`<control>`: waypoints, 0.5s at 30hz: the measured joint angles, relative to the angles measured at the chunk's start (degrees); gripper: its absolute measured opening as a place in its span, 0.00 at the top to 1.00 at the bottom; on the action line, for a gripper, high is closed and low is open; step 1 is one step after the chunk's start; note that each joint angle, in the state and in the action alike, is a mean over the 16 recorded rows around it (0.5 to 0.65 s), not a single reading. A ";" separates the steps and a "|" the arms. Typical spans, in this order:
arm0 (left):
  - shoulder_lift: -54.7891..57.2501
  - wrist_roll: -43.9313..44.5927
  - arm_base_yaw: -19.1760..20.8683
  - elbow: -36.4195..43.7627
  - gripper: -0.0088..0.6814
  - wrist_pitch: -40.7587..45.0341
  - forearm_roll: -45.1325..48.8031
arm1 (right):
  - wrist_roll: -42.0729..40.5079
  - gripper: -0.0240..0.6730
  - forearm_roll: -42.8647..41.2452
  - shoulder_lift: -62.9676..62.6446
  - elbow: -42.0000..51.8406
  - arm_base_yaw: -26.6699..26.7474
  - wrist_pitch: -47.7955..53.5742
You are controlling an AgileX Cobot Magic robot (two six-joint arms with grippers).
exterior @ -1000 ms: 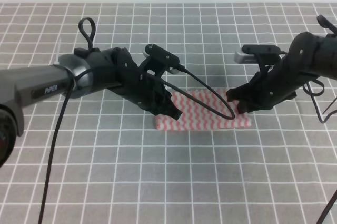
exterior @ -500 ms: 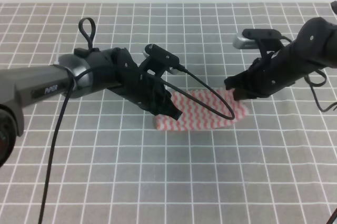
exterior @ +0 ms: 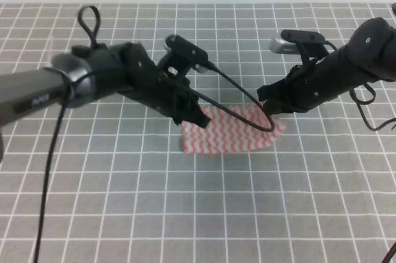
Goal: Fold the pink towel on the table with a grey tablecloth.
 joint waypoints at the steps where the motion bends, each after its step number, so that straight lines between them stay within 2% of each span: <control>1: -0.63 0.02 0.29 0.00 0.99 0.23 0.09 | -0.31 0.98 0.45 0.00 0.00 0.00 0.07; 15: -8.85 -0.35 6.11 0.00 0.99 4.02 0.13 | -9.00 0.99 12.65 -0.07 0.01 0.06 1.38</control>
